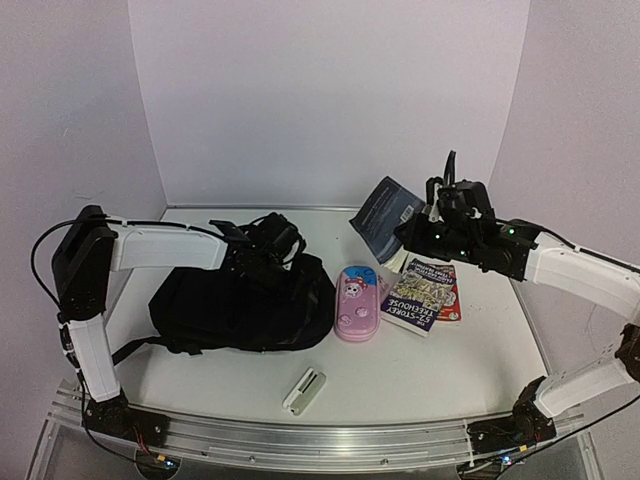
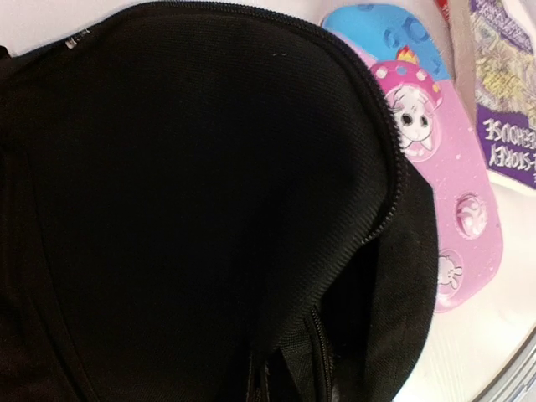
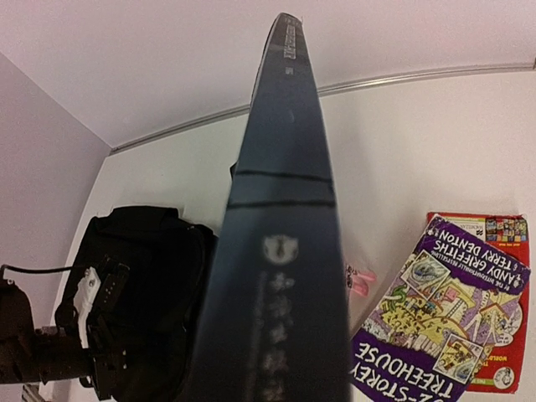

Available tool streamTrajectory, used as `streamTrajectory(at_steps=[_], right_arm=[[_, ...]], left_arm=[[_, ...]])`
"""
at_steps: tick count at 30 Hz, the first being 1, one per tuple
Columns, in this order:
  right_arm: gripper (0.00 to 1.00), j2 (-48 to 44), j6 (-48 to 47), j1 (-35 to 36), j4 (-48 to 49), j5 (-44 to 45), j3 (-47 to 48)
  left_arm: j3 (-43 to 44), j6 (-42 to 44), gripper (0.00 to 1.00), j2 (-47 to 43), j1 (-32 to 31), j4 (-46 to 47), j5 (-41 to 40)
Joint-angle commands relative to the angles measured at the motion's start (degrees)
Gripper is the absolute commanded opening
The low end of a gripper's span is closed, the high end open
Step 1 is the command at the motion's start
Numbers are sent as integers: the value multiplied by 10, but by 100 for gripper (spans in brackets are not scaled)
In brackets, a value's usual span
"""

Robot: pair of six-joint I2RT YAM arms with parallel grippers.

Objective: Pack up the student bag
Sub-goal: Place the book in the student bag.

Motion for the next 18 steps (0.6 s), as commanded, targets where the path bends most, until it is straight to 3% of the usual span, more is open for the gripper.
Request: streamTrajectory(at_steps=[1,4,11,18], right_arm=[[0,-50,9,1,-11,-70,51],[0,-59,28,2,-26,-149,44],[0,-38,80,3,7,-311,16],[0,24,123,14,60,-399,4]], left_arm=[[-24,25,0,-133,5,49,-23],[-22,42,0,-180,27,46,22],[-35,77,0,-234,102,57,212],[-38,97,0,-245,113,68,263]])
